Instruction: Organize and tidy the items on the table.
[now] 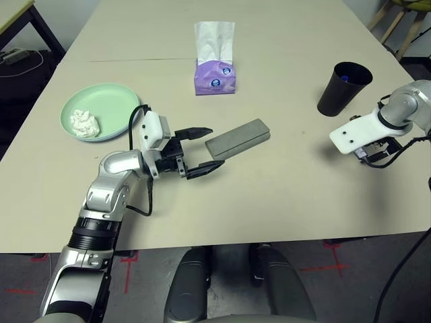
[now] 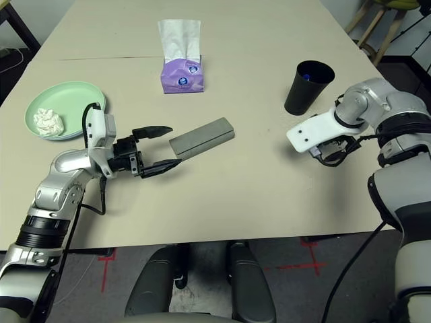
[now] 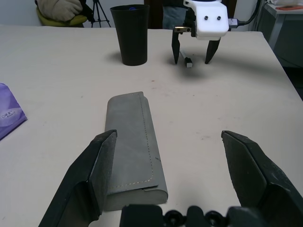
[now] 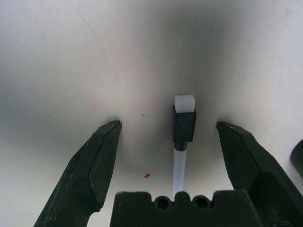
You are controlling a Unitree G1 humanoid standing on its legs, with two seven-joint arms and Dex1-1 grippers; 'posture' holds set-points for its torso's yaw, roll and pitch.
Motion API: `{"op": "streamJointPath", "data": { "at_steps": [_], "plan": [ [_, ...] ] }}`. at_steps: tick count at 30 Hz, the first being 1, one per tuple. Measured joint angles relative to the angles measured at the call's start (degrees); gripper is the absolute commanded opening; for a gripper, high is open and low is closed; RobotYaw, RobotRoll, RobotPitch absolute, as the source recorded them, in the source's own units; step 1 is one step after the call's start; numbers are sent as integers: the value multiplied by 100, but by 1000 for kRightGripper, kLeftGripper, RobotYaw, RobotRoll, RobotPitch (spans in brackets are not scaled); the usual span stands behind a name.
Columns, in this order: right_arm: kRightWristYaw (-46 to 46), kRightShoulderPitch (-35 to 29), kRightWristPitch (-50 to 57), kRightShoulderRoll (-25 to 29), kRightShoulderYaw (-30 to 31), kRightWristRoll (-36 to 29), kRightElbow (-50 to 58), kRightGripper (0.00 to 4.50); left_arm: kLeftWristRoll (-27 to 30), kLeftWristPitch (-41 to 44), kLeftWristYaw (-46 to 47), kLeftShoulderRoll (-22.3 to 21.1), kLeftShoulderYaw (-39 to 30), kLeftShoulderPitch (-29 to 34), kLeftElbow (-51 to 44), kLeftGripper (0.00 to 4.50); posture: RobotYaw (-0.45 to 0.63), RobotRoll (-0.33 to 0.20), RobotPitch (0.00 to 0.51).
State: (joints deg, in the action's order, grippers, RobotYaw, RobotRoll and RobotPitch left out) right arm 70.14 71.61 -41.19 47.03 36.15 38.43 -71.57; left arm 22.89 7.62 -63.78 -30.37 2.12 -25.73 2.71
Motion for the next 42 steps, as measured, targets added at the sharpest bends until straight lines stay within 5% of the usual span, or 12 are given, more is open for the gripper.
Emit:
{"op": "streamJointPath", "data": {
  "at_steps": [3, 13, 22, 27, 33, 38, 42],
  "plan": [
    [-32, -12, -48, 0, 1, 32, -2, 3894, 1, 0, -1, -19, -4, -37, 2, 4500, 139, 0, 243],
    [-150, 49, -205, -37, 6, 161, -39, 415, 1, 0, 4, -18, -6, -34, 0, 4500, 143, 0, 235],
    [192, 567, -33, -190, -426, -242, -87, 418, 1, 0, 6, -3, -5, -34, 0, 4500, 127, 0, 230],
    [2020, 946, 2264, -583, -1599, -2381, -1, 418, 1, 0, 4, 4, -4, -35, 1, 4500, 107, 0, 224],
    [2149, 935, 5203, -475, -2577, -4468, 1330, 418, -4, -6, 0, 24, -3, -105, 66, 4500, 78, 0, 220],
    [786, -110, 6608, -528, -4063, -5391, 2901, 418, -8, -38, -7, 51, 5, -185, 100, 4500, 67, 0, 221],
    [-1553, -1636, 6638, -1516, -5402, -5856, 4772, 418, -35, -99, -70, 41, 17, -183, 228, 4500, 52, 0, 216]
  ]
}}
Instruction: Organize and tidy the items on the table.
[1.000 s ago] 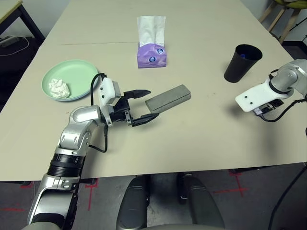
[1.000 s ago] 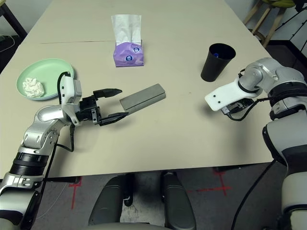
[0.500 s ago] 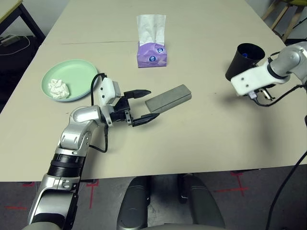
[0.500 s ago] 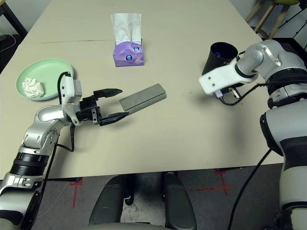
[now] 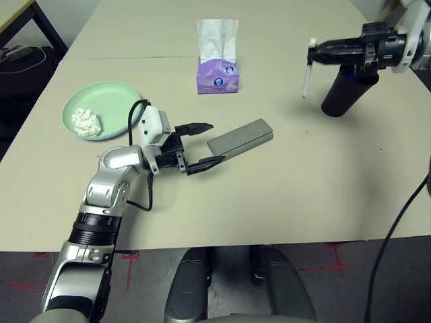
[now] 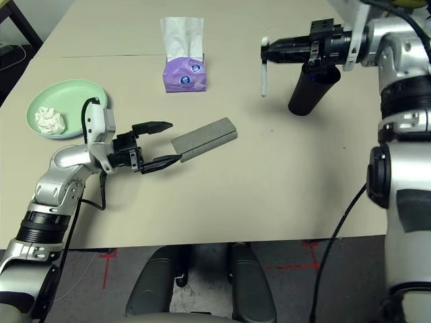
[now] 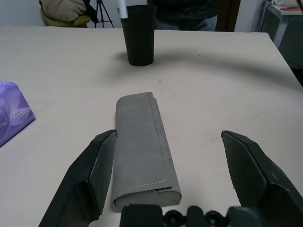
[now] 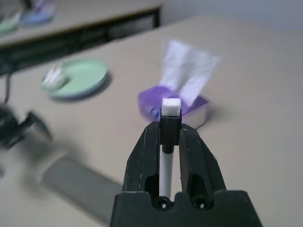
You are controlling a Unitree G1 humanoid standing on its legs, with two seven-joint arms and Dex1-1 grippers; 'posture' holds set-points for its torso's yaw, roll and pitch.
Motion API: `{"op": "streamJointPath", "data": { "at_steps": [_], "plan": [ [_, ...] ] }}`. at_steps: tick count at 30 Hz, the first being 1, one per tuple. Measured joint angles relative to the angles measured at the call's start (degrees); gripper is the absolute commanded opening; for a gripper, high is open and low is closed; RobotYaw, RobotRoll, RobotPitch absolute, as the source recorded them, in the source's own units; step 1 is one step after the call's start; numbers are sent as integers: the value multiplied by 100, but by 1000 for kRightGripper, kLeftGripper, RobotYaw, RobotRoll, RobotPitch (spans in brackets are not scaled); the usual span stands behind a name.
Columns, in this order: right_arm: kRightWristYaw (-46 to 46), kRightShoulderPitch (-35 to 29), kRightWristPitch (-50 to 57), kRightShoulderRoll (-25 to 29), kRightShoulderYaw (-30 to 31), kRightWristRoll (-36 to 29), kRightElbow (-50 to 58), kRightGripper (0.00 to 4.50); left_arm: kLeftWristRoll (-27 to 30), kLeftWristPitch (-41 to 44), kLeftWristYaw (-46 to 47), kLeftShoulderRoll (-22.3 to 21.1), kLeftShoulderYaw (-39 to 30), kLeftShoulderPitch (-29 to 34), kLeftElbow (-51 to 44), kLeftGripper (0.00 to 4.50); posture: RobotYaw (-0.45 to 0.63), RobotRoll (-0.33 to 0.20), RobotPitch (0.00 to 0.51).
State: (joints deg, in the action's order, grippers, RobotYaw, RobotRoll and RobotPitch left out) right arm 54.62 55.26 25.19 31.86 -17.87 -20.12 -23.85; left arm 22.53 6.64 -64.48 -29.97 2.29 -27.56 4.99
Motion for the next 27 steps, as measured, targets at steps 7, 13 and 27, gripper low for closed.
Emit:
{"op": "streamJointPath", "data": {
  "at_steps": [7, 13, 27],
  "plan": [
    [-3714, -1101, -1261, -1484, -571, 681, 1905, 418, -11, -48, -51, 25, 13, 14, 36, 4500, 38, 0, 213],
    [-5138, -758, -1363, -1455, -792, 820, 1921, 418, -19, -83, -94, 45, 59, 13, 60, 4500, 49, 0, 210],
    [-6072, -875, 517, -1538, -904, 287, 1898, 418, -19, -94, -106, 42, 60, 58, 37, 4500, 64, 0, 211]
  ]
}}
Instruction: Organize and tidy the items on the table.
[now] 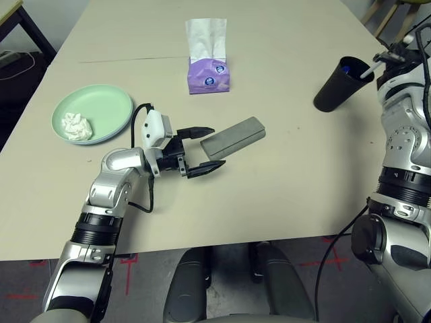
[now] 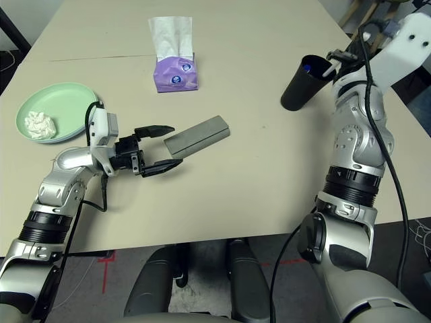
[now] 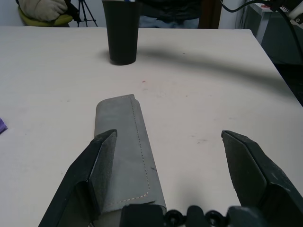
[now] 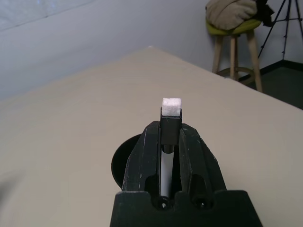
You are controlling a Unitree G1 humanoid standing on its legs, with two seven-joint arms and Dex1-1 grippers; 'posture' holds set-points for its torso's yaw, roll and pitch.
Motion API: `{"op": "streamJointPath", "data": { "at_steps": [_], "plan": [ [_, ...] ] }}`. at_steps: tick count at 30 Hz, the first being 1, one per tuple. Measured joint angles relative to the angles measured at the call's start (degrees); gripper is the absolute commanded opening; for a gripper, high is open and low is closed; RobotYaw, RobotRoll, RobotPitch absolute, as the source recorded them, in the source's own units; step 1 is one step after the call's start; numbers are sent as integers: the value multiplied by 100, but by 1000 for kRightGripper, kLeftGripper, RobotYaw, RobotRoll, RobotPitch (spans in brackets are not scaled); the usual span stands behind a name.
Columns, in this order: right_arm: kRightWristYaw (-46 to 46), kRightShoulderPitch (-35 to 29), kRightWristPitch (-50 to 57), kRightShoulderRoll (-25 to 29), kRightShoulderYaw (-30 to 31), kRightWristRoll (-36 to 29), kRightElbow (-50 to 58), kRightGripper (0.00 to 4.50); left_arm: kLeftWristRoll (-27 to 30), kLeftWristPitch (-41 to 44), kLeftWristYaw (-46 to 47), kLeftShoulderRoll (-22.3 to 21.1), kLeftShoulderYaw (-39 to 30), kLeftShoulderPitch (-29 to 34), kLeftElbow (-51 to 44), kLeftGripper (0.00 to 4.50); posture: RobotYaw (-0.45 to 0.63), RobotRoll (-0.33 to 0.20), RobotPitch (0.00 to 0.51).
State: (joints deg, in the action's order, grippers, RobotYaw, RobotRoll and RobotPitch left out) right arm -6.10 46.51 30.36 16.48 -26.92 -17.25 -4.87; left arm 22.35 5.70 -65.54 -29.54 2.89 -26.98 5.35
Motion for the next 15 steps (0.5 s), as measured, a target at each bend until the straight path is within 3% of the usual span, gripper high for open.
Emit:
{"op": "streamJointPath", "data": {
  "at_steps": [10, 15],
  "plan": [
    [117, 276, 29, 176, 274, -67, -373, 418, 0, 19, 28, 13, 32, 91, -57, 4500, 73, 0, 212],
    [85, 290, 66, 244, 395, -19, -476, 2181, 1, 23, 70, 13, 32, 92, -75, 4500, 71, 0, 210]
  ]
}}
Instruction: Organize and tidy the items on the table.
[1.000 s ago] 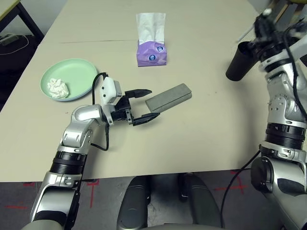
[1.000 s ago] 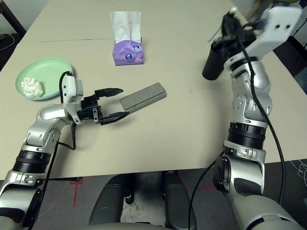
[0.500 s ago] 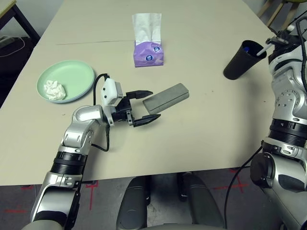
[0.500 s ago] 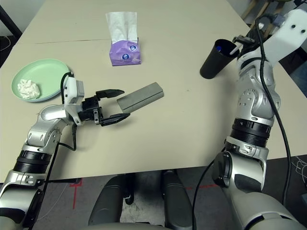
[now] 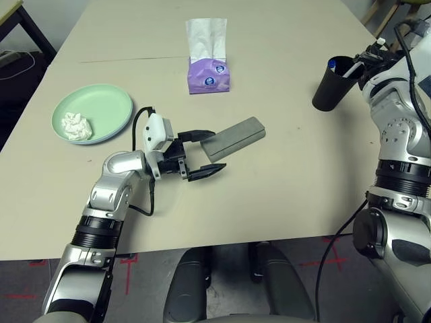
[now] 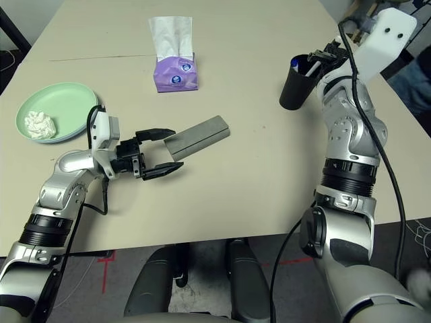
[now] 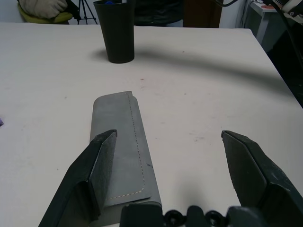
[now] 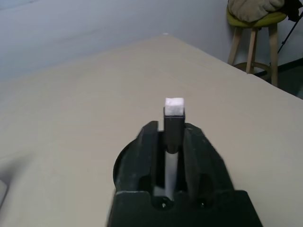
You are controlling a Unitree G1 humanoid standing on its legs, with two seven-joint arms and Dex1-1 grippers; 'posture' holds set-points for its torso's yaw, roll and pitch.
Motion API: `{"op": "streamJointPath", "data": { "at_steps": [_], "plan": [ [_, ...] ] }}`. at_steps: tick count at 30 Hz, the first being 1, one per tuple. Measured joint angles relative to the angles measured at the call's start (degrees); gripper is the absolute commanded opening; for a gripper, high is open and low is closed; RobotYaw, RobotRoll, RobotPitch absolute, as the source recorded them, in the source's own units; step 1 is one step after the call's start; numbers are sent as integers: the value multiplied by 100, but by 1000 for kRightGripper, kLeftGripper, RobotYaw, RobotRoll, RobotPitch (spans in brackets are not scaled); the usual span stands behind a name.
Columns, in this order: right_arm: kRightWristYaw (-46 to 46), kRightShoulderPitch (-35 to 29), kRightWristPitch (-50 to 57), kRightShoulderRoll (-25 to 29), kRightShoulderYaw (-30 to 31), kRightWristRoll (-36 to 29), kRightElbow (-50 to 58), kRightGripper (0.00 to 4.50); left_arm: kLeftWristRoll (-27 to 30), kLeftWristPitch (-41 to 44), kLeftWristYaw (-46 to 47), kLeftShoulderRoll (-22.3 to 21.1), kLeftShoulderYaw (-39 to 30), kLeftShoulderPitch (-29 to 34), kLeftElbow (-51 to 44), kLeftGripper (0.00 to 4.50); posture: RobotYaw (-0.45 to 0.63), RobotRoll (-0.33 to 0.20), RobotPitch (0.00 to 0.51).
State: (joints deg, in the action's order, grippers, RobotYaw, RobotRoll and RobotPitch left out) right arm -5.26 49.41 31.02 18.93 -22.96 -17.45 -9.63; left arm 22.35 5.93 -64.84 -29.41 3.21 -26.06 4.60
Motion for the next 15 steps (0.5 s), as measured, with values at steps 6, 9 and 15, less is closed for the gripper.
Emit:
{"op": "streamJointPath", "data": {
  "at_steps": [6, 9, 15],
  "plan": [
    [26, -11, 108, 63, 5, -22, -2, 4412, 1, 0, 4, -1, 0, 0, 0, 4500, 66, 0, 209],
    [164, -33, 124, 75, 15, -73, 0, 4464, 1, 1, 4, 0, 0, -5, 3, 4500, 61, 0, 204],
    [1983, -371, -710, 635, 622, -143, 52, 4464, 7, 17, 91, -1, -61, -56, 26, 4500, 48, 0, 201]
  ]
}}
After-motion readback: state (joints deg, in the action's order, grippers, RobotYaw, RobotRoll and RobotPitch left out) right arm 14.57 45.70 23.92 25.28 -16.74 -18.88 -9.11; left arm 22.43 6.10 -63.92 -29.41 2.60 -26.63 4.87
